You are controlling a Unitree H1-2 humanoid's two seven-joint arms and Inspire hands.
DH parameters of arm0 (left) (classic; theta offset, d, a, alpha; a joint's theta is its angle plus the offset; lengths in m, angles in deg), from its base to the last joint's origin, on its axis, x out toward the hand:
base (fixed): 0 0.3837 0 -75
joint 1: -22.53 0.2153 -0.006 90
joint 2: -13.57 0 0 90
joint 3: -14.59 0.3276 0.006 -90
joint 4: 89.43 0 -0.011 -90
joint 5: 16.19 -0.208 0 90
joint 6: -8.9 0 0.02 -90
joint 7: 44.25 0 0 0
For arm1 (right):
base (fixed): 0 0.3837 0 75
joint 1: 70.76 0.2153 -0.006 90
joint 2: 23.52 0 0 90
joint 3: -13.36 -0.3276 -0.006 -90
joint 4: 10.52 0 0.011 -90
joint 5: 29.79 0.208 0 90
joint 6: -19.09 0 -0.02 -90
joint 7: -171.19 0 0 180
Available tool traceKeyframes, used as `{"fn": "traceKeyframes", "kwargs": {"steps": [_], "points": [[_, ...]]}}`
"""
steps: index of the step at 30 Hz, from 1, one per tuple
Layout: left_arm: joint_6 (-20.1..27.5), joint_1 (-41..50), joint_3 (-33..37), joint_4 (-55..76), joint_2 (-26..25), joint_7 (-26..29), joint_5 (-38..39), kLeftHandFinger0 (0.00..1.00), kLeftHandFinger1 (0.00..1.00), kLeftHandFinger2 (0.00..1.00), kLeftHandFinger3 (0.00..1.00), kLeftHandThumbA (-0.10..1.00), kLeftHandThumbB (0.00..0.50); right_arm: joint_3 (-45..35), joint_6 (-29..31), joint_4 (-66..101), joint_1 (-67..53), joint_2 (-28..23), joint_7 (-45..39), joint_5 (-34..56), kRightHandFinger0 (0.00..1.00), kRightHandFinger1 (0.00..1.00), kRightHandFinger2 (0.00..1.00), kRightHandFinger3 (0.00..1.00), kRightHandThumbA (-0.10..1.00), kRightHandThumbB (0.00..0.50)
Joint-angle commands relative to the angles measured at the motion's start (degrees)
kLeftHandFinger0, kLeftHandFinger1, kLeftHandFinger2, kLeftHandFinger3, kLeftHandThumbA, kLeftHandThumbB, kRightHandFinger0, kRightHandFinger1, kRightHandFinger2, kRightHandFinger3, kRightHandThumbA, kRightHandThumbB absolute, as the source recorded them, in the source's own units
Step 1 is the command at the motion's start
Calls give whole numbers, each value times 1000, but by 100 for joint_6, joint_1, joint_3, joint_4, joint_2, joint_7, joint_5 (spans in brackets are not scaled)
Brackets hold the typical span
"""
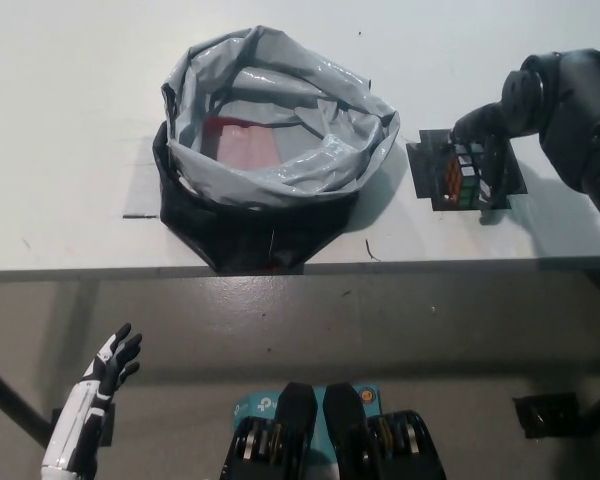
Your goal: Use the right hand to pick up a rubix's cube and place it into a plastic bag and lift the bag
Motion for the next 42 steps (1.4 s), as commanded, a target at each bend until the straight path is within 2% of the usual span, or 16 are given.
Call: {"fn": "traceKeyframes", "kwargs": {"steps": [1,10,11,12,13,14,16,18,19,25,30,34,35,38,40,42], "points": [[103,-82,-24,170,-79,-88,124,1000,1000,1000,1000,974,231,50,-123,-137,175,21,366,-221,1000,1000,1000,1000,697,497],[100,-116,-38,181,-95,-77,101,1000,1000,1000,1000,986,227,36,-253,-206,103,-10,775,-298,1000,1000,1000,1000,455,472],[97,-116,-40,183,-87,-74,112,1000,1000,1000,1000,985,229,-66,-293,-197,79,-25,841,-211,672,750,916,1000,369,463],[88,-123,-44,188,-77,-68,120,1000,1000,1000,1000,980,238,-187,-269,-168,39,-53,960,-105,155,248,513,1000,306,451],[83,-130,-44,189,-76,-73,133,1000,1000,1000,1000,979,239,-237,-228,-148,17,-69,1042,-84,123,294,578,1000,301,448],[85,-131,-41,186,-82,-92,158,1000,1000,1000,1000,976,234,-259,-159,-125,-9,-82,1157,-101,419,628,819,1000,318,428],[91,-139,-35,181,-92,-110,171,1000,1000,1000,1000,975,233,-319,-80,-102,-37,-98,1316,-111,498,672,760,932,313,415],[76,-154,-25,184,-97,-111,165,1000,1000,1000,1000,973,228,-461,49,-60,-86,-137,1615,-33,839,893,832,551,271,389],[70,-151,-27,186,-95,-108,170,1000,1000,1000,1000,967,227,-480,52,-51,-94,-139,1686,-38,1000,1000,919,499,265,379],[224,-170,-37,119,-83,-112,231,1000,1000,1000,1000,948,194,-582,71,-75,-110,-168,1779,-99,1000,1000,1000,294,37,329],[221,-159,-63,140,-104,-107,255,1000,1000,1000,1000,958,194,-564,93,-63,-68,-166,1847,-176,1000,1000,1000,293,-100,289],[259,-155,-61,96,-121,-142,300,1000,1000,1000,1000,956,189,-619,197,-32,-101,-221,2012,-142,1000,938,763,195,-100,293],[260,-145,-64,80,-120,-156,338,1000,1000,1000,1000,947,185,-877,147,1,-119,-275,2169,94,552,558,429,95,-100,226],[217,-115,-74,100,-117,-155,357,1000,1000,1000,1000,945,190,-1184,120,22,-133,-326,2312,328,486,495,418,125,-100,207],[179,-89,-94,126,-120,-145,359,1000,1000,1000,1000,943,178,-1486,101,28,-122,-372,2373,499,284,459,530,226,-100,188],[179,-78,-112,119,-136,-169,384,1000,1000,1000,1000,936,167,-1800,96,12,-111,-415,2408,719,285,495,677,363,-100,184]]}}
